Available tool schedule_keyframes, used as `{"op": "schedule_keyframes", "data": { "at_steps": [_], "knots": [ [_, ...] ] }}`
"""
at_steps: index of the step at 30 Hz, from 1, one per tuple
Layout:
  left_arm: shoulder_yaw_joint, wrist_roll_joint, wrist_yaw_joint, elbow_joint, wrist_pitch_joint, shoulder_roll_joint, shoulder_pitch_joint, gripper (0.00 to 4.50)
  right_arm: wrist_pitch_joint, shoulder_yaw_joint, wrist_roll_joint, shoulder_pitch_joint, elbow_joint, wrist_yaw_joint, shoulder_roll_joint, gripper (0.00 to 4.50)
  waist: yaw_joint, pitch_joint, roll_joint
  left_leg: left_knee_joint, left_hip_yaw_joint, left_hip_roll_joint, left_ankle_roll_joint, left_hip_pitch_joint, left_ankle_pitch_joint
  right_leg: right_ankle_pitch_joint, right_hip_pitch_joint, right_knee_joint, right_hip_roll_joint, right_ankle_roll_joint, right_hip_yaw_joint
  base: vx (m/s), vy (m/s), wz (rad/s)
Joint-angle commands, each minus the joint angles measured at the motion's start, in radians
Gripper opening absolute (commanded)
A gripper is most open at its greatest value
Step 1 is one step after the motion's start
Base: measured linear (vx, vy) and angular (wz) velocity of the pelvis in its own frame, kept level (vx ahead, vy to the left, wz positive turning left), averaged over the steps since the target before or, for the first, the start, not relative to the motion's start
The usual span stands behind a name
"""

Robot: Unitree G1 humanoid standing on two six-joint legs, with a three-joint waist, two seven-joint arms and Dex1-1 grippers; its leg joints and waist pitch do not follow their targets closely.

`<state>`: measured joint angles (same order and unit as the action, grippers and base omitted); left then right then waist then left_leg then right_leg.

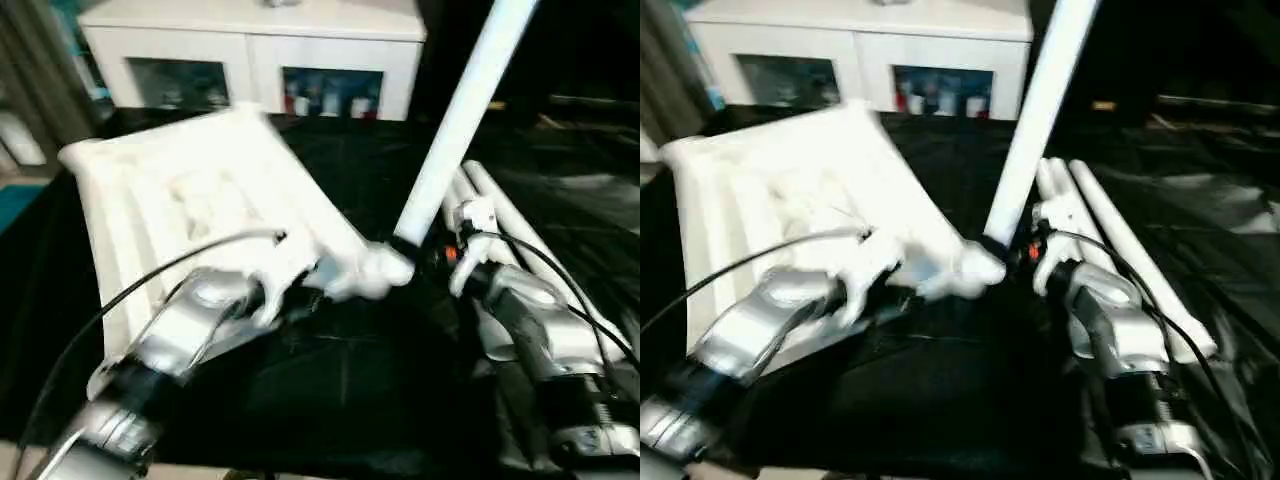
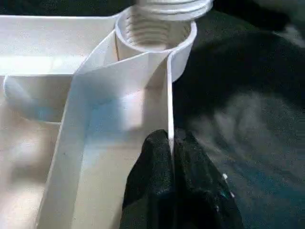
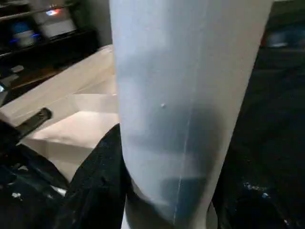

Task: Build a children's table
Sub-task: Insert table leg to table base

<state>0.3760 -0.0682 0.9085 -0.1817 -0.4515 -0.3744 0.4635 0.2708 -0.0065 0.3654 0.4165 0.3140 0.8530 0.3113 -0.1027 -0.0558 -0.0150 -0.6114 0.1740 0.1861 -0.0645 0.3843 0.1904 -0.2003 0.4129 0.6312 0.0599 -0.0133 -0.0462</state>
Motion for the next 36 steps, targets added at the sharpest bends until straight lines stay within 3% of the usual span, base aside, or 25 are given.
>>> {"op": "schedule_keyframes", "data": {
  "at_steps": [1,2,4,5,10,17,27,36],
  "knots": [
    [0.008,-0.054,0.007,0.049,0.068,0.032,0.006,0.00,0.027,0.027,0.011,-0.018,-0.035,0.034,0.013,1.89,0.000,0.068,0.011,0.069,-0.007,0.045,0.079,-0.020,0.115,-0.077,-0.056,-0.070,0.074,-0.245,0.044,0.000,0.000,0.00],
    [0.007,-0.050,0.002,0.044,0.071,0.033,0.006,0.00,0.028,0.028,0.010,-0.019,-0.036,0.035,0.014,1.89,-0.003,0.066,0.016,0.070,-0.006,0.044,0.069,-0.021,0.126,-0.110,-0.056,-0.073,0.076,-0.234,0.045,0.000,0.000,0.00],
    [0.005,-0.034,-0.009,0.021,0.088,0.037,0.010,0.00,0.026,0.028,-0.004,-0.017,-0.029,0.029,0.013,1.89,-0.005,0.067,0.015,0.071,-0.006,0.044,0.058,-0.021,0.126,-0.133,-0.057,-0.074,0.077,-0.220,0.046,0.000,0.000,0.00],
    [0.005,-0.026,-0.003,0.012,0.102,0.037,0.010,0.00,0.032,0.029,-0.007,-0.012,-0.025,0.025,0.013,1.89,-0.005,0.068,0.024,0.071,-0.005,0.043,0.057,-0.019,0.114,-0.133,-0.058,-0.073,0.077,-0.212,0.046,0.000,0.000,0.00],
    [0.001,-0.013,0.015,0.005,0.119,0.038,0.009,0.00,0.048,0.052,-0.026,0.005,-0.015,0.039,0.025,1.89,-0.006,0.070,0.023,0.069,-0.005,0.040,0.064,-0.015,0.089,-0.119,-0.057,-0.071,0.078,-0.199,0.046,0.000,0.000,0.00],
    [0.003,-0.022,0.041,-0.006,0.124,0.039,0.005,0.00,-0.015,0.058,-0.077,0.057,0.084,-0.003,0.002,1.89,-0.003,0.070,0.024,0.067,-0.004,0.038,0.065,-0.013,0.083,-0.123,-0.056,-0.070,0.077,-0.202,0.045,0.000,0.000,0.00],
    [0.013,-0.013,0.060,-0.023,0.110,0.035,0.009,0.00,0.035,0.079,-0.040,0.059,0.110,0.096,-0.005,1.89,-0.001,0.071,0.024,0.067,-0.004,0.039,0.078,-0.013,0.081,-0.100,-0.059,-0.068,0.077,-0.212,0.044,0.000,0.000,0.00],
    [0.001,-0.010,0.054,-0.036,0.105,0.045,0.018,0.00,-0.032,-0.006,-0.008,0.014,0.159,0.060,-0.030,1.89,-0.004,0.071,0.023,0.067,-0.004,0.040,0.073,-0.015,0.091,-0.106,-0.057,-0.070,0.078,-0.215,0.045,0.000,0.000,0.00]
  ]
}}
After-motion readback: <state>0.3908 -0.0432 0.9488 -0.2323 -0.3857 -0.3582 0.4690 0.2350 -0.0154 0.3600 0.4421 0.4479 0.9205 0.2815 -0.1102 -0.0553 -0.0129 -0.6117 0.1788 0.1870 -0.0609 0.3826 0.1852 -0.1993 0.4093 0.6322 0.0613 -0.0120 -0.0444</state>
